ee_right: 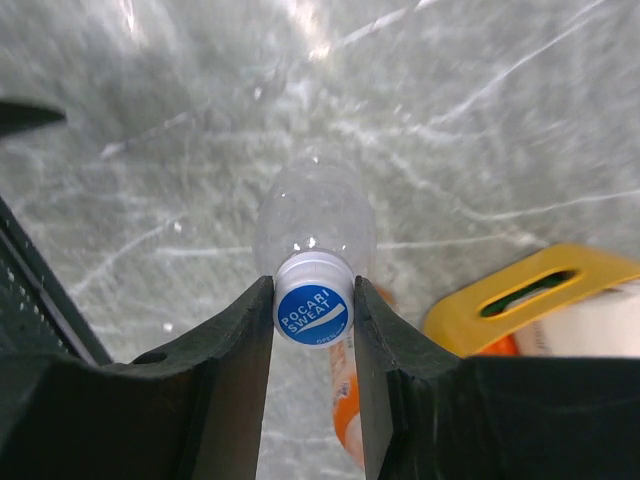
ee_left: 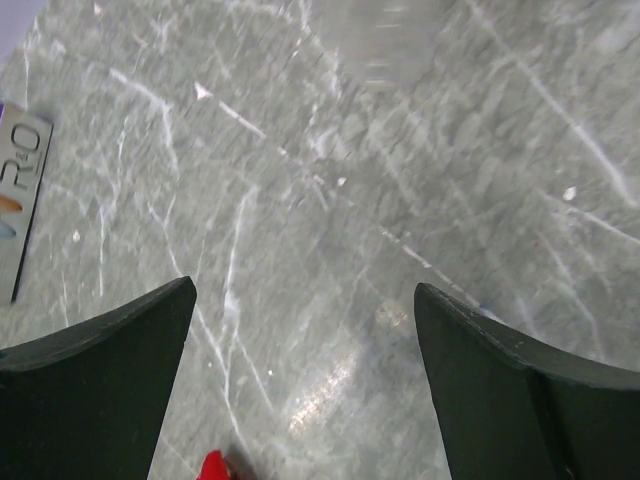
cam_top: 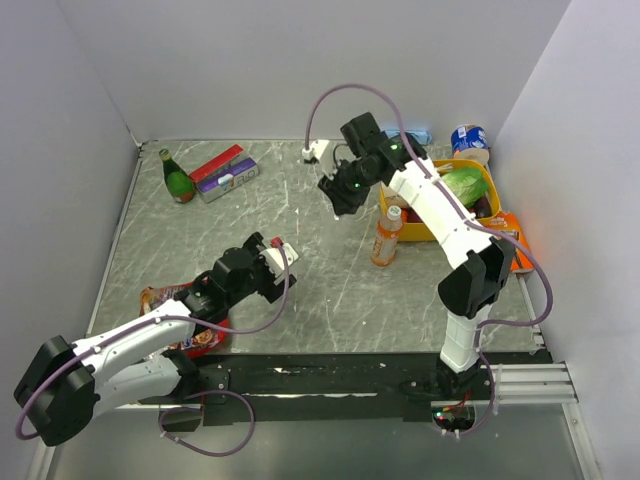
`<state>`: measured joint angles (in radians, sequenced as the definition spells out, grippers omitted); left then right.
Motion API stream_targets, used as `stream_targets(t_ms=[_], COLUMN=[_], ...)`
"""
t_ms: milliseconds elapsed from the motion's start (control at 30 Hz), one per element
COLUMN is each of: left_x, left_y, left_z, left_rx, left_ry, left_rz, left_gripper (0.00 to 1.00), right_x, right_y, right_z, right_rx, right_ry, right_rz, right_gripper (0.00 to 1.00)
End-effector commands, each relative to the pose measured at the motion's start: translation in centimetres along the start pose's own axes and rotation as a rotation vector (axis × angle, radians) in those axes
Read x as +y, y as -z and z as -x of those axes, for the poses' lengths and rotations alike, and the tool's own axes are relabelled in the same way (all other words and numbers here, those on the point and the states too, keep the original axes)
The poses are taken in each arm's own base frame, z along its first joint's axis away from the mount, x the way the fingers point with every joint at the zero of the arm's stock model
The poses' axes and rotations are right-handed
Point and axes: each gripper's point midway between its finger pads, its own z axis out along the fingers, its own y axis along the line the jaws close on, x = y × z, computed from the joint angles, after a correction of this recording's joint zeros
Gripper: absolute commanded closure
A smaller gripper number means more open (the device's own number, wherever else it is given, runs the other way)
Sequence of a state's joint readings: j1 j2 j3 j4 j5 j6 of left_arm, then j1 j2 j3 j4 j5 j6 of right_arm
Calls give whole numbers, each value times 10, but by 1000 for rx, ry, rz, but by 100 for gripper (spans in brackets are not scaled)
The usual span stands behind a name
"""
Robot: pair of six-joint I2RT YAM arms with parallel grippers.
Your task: Screw on the bottle caps
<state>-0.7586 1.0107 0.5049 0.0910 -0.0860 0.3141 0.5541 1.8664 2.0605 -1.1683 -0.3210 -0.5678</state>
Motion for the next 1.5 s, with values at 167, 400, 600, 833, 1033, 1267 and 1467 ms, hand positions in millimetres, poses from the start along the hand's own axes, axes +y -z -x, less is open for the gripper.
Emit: stream_targets(t_ms=[167,400,600,833,1033,1267,1467], left_x=[19,17,15,14,15,18,46], left_y=[-2,-2,-3,-3,-3,-2,3], left_z=[7,3,4,2,0,5,28], left_rx=[-8,-5,-13,-14,-11,-16,-68], left_ry=[71,88,87,86,88,124,228], left_rz=[30,16,6,3,8,18,87], left_gripper=[4,4,4,4,4,4,4], right_x=[-3,-5,-5,-4,-4,-3,-2], right_y=[-15,-17,-16,-18,-19,-3,61], right_z=[-16,-16,-13,-12,-9,-3,21], right_rx=[58,66,56,56,50,39,-142], right_ry=[-25,-34,-37,-36,-35,-19,-43], right_rz=[-6,-22,-27,-24,-23,-40,-162], right_gripper=[94,55,31,30,30,18,0])
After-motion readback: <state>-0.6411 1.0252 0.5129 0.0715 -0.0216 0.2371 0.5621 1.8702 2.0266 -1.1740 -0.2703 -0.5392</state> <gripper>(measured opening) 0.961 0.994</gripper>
